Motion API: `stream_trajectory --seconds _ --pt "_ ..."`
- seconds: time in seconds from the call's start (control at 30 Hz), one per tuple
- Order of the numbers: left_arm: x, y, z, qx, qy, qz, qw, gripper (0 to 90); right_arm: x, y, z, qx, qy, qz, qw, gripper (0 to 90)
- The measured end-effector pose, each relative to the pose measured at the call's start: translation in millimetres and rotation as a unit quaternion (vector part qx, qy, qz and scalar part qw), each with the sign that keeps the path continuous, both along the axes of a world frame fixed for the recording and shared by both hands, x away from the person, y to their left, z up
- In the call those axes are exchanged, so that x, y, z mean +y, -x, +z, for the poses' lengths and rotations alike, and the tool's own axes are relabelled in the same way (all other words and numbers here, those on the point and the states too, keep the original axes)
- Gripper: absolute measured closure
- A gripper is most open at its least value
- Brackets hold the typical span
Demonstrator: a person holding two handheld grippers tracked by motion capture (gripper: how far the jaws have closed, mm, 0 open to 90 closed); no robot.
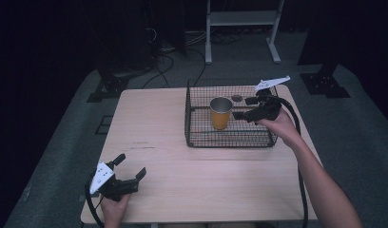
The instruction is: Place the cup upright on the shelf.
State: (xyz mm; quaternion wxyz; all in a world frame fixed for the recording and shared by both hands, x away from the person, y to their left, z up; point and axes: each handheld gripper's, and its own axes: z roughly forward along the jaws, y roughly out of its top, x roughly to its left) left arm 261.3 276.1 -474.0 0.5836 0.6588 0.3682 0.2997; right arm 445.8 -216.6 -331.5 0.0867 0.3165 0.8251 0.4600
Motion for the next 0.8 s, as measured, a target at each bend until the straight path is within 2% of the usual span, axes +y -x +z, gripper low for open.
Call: stream_trajectory --seconds 0.27,0.53,0.8 --pt "-0.3 0.0 0.1 0.000 -0.002 0.001 1.0000 2.2 -7.3 12.3 -1.7 0.004 -0.003 0.004 1.0000 6.7" --pt "-0.8 0.0 0.1 0.001 -0.004 0.000 1.0000 2.2 -17.7 28.2 -11.5 0.010 -0.004 0.007 0.9999 6.7" --pt "-0.7 0.0 0.1 0.000 -0.004 0.001 1.0000 2.2 -24.7 43.2 -15.7 0.005 -0.009 0.011 0.9999 6.7"
